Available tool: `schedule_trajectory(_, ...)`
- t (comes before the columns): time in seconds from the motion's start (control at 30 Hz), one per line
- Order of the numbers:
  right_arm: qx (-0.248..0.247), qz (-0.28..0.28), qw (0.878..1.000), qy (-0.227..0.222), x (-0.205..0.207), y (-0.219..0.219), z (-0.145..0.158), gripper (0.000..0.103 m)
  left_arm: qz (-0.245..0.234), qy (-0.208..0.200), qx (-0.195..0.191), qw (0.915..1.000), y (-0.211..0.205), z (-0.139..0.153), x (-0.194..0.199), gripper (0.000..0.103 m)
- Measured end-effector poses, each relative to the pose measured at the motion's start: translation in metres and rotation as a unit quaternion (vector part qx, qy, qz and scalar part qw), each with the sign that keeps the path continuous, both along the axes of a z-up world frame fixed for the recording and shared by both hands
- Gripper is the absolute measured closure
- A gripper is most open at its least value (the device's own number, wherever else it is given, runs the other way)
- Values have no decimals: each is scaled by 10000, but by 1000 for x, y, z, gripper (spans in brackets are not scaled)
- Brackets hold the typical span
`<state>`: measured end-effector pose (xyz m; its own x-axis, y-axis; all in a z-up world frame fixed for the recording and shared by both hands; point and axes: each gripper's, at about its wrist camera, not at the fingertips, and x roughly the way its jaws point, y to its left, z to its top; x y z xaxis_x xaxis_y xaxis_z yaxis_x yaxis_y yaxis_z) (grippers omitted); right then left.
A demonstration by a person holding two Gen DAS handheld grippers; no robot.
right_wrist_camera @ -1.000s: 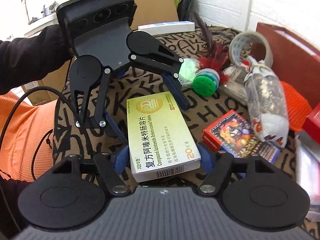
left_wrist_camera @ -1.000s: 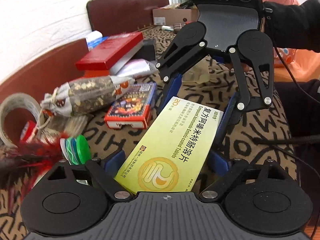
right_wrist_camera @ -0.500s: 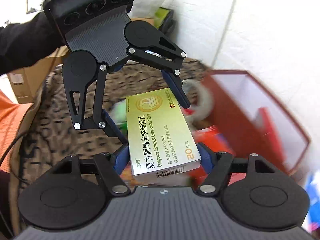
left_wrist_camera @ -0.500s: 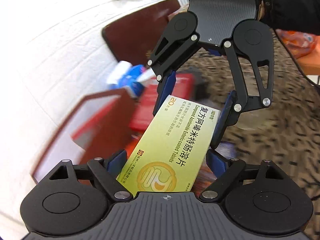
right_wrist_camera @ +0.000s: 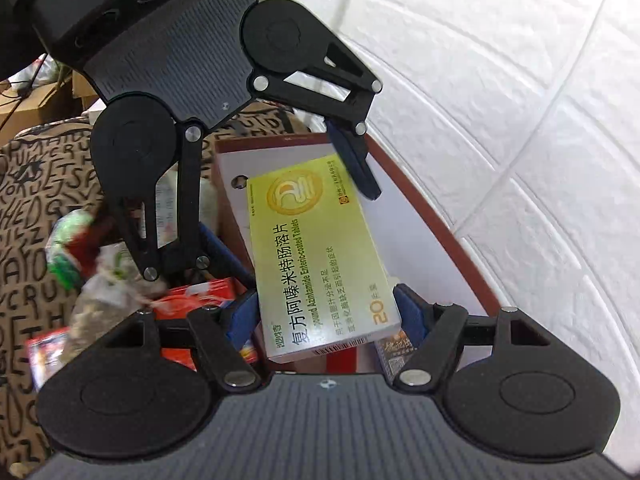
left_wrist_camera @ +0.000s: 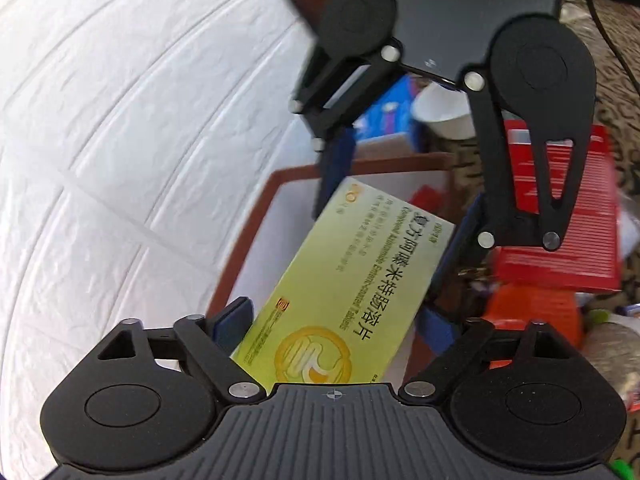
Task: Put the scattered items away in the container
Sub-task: 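Lower the yellow box into the brown box and open both grippers, then withdraw both tools from the brown box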
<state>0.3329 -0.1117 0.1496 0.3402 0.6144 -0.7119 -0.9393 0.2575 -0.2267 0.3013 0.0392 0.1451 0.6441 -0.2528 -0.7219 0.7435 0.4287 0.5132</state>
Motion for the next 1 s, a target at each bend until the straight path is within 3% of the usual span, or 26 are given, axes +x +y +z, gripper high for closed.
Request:
schedule_trajectory(0.13,475,-627,9968,-100,35,4,-4,17,736,-341,50,9967,15,-5,21,0)
schedule_trajectory(0.23,603,-773,9952,-11,35,1,-8,14,1248,-796,434,9880,18,-23,17,0)
schedule_trajectory(0.33,697,-900,9933,-219,17,-6,-8,11,1855,-1183,283,9751,23,-27,1,1)
schedule_trajectory(0.4,932,-1146,9886,-276,1,-20,-2,12,2320,-1366,-172,9629,25,-18,-18,1)
schedule_trajectory(0.47,1344,-1454,9796,-338,-11,-35,7,9,2772,-1577,-722,9450,30,-3,-44,1)
schedule_trajectory(0.57,2045,-2119,9548,-403,-62,-61,23,1,3607,-1744,-1485,9041,33,22,-69,0)
schedule_trajectory(0.6,2282,-2366,9440,-286,-78,-70,26,1,3889,-1741,-1700,8886,36,29,-80,0)
schedule_trajectory(0.63,2500,-2549,9340,-105,-91,-80,29,1,4045,-1710,-1853,8791,35,31,-91,0)
schedule_trajectory(0.73,3014,-2791,9114,239,-144,-107,22,1,4262,-1741,-2129,8618,24,23,-139,0)
schedule_trajectory(0.8,3097,-2874,9057,334,-175,-110,2,1,4344,-1618,-2356,8542,21,9,-171,0)
schedule_trajectory(0.83,3131,-2885,9041,360,-193,-113,-6,1,4432,-1584,-2508,8459,23,3,-186,0)
schedule_trajectory(0.93,2997,-2866,9091,396,-240,-116,-23,1,4754,-1496,-2671,8248,28,-28,-226,0)
schedule_trajectory(0.97,2914,-2844,9126,359,-253,-114,-29,1,4855,-1511,-2622,8202,28,-40,-236,0)
schedule_trajectory(1.0,2801,-2815,9173,289,-263,-111,-36,1,4876,-1503,-2567,8208,26,-52,-246,0)
